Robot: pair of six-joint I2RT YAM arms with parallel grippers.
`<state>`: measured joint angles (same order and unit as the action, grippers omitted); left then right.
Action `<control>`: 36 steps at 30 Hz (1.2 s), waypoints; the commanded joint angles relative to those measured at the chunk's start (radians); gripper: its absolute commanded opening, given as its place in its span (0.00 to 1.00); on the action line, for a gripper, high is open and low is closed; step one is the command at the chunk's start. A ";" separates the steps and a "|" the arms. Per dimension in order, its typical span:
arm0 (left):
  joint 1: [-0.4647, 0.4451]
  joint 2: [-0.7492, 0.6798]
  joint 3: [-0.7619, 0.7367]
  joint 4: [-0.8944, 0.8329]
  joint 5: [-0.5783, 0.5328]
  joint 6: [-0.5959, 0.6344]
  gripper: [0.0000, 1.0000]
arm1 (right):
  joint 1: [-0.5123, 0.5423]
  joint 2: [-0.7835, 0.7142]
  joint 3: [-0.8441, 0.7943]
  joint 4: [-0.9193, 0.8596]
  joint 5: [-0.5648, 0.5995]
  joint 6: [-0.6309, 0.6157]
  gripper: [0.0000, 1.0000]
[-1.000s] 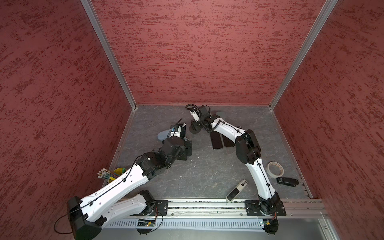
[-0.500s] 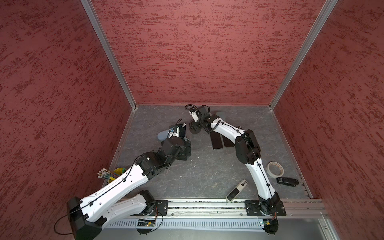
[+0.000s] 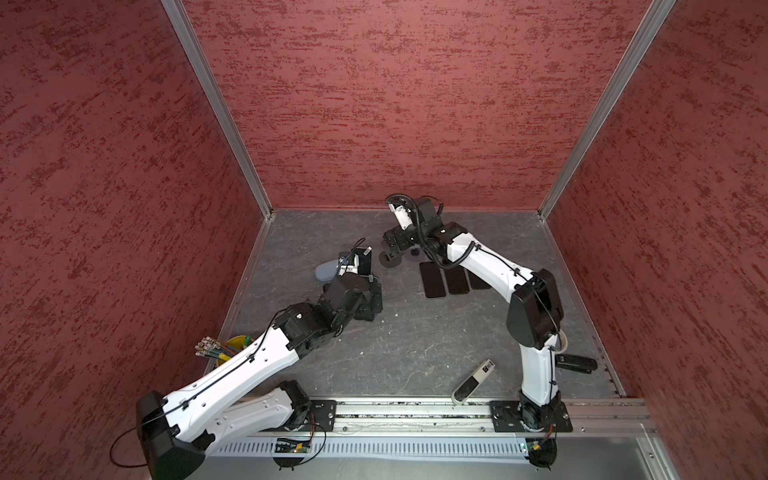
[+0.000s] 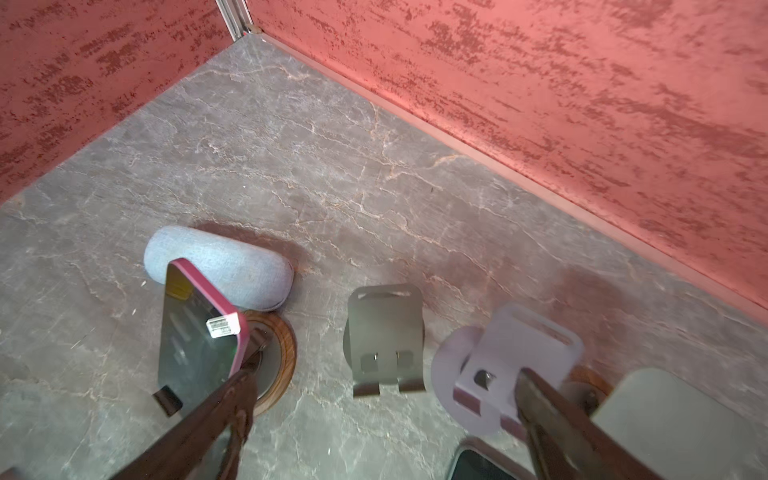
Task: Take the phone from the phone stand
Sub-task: 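Open and withdraw the right gripper while the left gripper nears the front phone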
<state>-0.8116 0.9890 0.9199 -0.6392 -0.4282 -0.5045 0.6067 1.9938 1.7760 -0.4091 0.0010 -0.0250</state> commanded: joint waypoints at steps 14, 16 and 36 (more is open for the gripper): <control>0.020 0.137 0.074 -0.090 0.009 -0.067 1.00 | -0.028 -0.375 -0.422 0.023 0.174 0.167 0.99; 0.023 0.158 0.086 -0.100 0.009 -0.075 0.99 | -0.037 -0.422 -0.466 0.020 0.179 0.178 0.99; 0.014 0.200 -0.077 0.114 -0.067 0.189 0.99 | -0.082 -0.616 -0.677 0.004 0.143 0.162 0.99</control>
<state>-0.8021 1.2022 0.8646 -0.6033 -0.4732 -0.4156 0.5346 1.4014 1.1088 -0.4061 0.1547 0.1326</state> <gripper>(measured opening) 0.995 0.989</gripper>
